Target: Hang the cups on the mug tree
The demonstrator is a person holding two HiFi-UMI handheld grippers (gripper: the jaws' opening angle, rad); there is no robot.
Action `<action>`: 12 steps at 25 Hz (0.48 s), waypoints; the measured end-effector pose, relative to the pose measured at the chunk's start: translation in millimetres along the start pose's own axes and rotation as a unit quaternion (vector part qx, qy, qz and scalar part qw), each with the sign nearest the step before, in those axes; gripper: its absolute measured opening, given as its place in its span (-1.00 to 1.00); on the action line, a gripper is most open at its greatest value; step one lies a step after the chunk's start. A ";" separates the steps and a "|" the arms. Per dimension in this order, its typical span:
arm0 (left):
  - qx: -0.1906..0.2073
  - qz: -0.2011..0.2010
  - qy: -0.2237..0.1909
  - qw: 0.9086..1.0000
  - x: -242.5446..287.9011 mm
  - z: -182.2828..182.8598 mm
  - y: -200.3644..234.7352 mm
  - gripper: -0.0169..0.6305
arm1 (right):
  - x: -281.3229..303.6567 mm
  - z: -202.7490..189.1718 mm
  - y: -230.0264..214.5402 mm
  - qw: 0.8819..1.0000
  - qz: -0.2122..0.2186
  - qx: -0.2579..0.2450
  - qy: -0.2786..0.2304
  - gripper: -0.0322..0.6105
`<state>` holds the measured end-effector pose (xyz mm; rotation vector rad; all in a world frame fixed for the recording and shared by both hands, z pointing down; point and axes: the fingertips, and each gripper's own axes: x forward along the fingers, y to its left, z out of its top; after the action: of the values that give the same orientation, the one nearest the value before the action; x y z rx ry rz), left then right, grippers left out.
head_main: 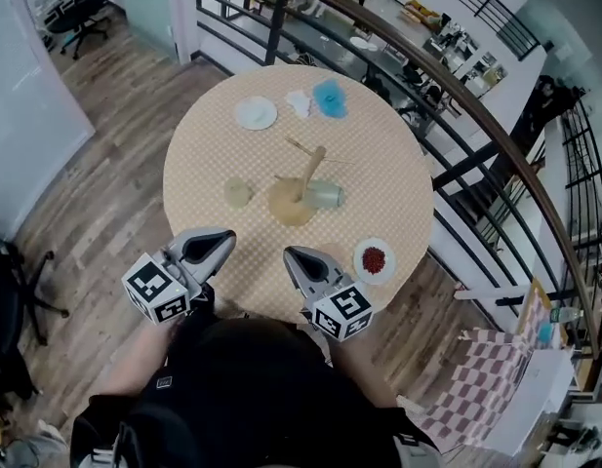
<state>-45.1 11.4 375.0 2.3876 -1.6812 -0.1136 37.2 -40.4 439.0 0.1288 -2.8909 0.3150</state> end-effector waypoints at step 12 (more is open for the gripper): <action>0.008 -0.107 0.056 0.993 -31.1 7.1 78.0 -0.93 | 67.5 29.3 35.2 0.992 -0.110 0.035 -0.053 -0.85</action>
<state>-128.9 14.5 383.4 2.5289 -1.3808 -0.0006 -38.6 -16.8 420.0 0.4873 -2.9330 0.3795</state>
